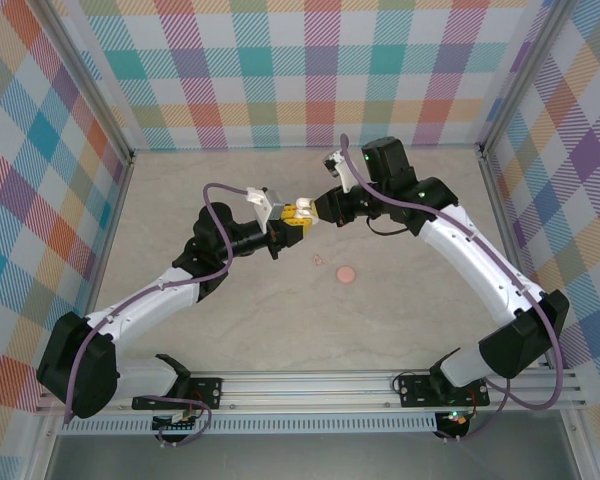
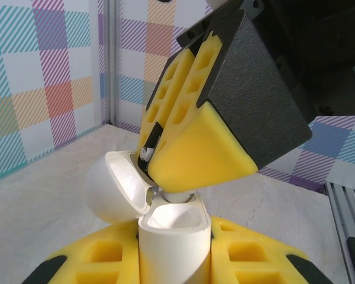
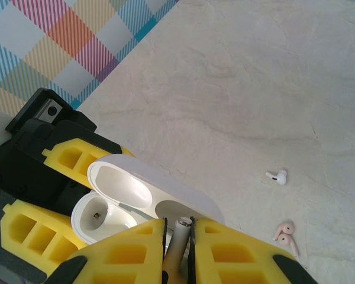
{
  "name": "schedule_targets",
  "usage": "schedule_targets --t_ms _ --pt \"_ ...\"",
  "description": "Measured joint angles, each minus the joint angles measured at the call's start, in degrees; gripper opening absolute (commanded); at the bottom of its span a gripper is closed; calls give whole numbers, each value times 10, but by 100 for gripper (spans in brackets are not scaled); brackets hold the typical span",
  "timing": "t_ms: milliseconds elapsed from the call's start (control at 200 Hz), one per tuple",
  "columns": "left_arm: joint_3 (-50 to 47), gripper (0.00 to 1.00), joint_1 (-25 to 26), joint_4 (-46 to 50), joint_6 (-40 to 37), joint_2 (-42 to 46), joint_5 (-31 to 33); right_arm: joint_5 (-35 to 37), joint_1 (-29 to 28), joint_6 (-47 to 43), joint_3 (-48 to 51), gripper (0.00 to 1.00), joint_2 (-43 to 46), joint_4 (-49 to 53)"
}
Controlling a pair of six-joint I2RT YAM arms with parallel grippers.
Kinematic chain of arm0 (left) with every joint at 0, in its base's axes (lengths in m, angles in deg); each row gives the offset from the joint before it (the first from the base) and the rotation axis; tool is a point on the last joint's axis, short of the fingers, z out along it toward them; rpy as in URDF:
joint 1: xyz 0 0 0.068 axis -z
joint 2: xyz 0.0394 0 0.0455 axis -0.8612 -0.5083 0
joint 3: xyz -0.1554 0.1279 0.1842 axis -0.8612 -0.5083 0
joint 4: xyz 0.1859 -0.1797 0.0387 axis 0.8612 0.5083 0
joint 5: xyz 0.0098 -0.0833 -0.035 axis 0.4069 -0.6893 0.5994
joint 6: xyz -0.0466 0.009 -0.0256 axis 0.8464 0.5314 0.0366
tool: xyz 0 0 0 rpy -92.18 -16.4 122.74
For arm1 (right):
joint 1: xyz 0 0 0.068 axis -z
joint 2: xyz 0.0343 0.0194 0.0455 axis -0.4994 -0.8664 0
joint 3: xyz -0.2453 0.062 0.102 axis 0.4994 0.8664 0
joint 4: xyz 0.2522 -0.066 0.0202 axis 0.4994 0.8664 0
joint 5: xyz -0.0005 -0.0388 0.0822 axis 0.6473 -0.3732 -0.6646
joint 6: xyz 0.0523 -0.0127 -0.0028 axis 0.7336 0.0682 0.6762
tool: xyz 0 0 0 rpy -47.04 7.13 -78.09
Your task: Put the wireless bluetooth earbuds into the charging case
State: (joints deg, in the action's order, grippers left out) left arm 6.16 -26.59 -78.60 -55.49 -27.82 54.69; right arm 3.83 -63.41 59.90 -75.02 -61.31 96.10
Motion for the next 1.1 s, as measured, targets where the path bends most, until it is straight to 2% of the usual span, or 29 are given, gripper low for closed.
schedule_targets --t_ms 205,395,750,1100 --pt "0 0 0 22 -5 2 19 40 10 13 14 13 12 1" --pt "-18 0 -6 34 -6 34 22 96 45 18 33 13 -2 19" --pt "-45 0 -8 51 -6 59 2 134 99 19 106 13 -158 13" --pt "-53 0 -8 52 -2 66 2 138 114 17 85 14 -279 10"
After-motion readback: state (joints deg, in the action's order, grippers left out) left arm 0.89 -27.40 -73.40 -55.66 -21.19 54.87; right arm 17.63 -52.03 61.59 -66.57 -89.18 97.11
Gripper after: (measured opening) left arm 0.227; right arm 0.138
